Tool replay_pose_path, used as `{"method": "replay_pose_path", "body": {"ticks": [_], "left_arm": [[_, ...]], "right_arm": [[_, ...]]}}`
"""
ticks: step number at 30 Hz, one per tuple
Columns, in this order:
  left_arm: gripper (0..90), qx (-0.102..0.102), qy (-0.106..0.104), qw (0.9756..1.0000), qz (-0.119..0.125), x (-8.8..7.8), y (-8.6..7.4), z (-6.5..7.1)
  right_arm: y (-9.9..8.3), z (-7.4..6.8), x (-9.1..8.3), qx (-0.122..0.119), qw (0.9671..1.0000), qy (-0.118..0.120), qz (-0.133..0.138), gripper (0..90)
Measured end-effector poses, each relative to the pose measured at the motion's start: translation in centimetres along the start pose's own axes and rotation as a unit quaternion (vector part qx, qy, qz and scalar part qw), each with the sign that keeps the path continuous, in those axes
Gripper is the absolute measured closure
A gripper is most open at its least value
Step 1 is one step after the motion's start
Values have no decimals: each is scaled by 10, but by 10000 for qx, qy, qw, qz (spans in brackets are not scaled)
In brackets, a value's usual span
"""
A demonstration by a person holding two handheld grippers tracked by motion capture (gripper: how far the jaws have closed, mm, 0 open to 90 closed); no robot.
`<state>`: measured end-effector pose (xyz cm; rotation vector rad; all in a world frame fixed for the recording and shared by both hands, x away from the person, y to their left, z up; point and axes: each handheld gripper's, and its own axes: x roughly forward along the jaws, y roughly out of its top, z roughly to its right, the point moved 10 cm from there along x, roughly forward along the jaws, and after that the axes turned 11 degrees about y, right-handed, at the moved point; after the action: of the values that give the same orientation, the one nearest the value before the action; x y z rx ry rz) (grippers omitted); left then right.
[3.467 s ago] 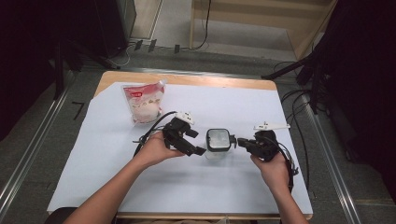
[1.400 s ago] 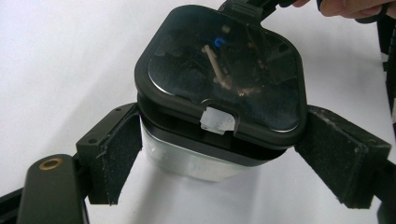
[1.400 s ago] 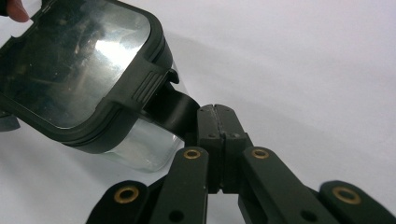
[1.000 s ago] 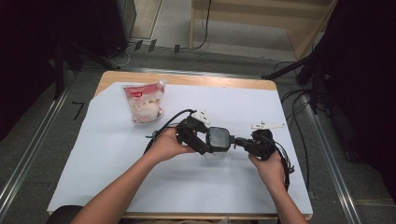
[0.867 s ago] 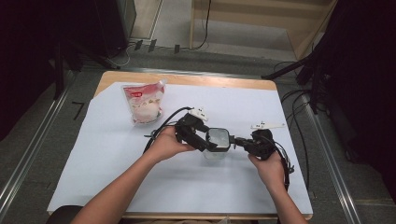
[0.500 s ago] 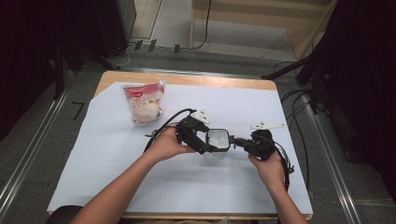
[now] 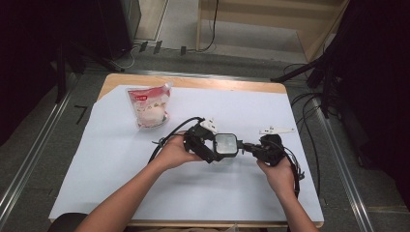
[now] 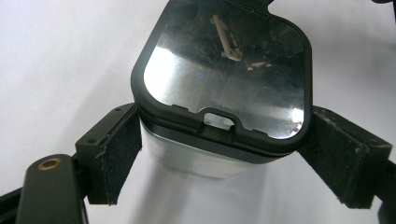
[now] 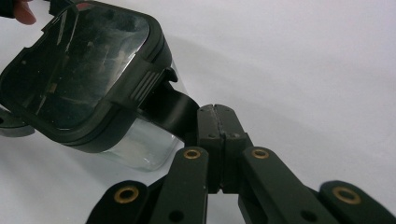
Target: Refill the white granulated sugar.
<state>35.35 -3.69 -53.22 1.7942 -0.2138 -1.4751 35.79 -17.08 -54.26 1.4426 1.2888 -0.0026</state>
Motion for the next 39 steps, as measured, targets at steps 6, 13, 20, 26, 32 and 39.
{"method": "replay_pose_path", "body": {"ticks": [6,13,20,26,32,39], "left_arm": [[165,-20,25,10000,80,-4,4,0],[166,75,109,9999,60,-7,6,0],[165,64,100,9999,48,-9,9,1],[161,82,94,9999,55,-11,11,1],[262,-155,-167,9988,430,-24,24,1],[399,211,-200,9991,318,-26,32,13]], "right_arm": [[-1,-1,0,32,10000,-8,-17,900],[-1,-1,0,62,10000,-8,-32,900],[-1,-1,0,-14,10000,-6,-29,900],[-2,-2,-1,-5,10000,-24,-45,900],[-2,-2,-1,16,10000,-5,-24,900],[-2,-4,0,21,10000,34,-23,900]]}}
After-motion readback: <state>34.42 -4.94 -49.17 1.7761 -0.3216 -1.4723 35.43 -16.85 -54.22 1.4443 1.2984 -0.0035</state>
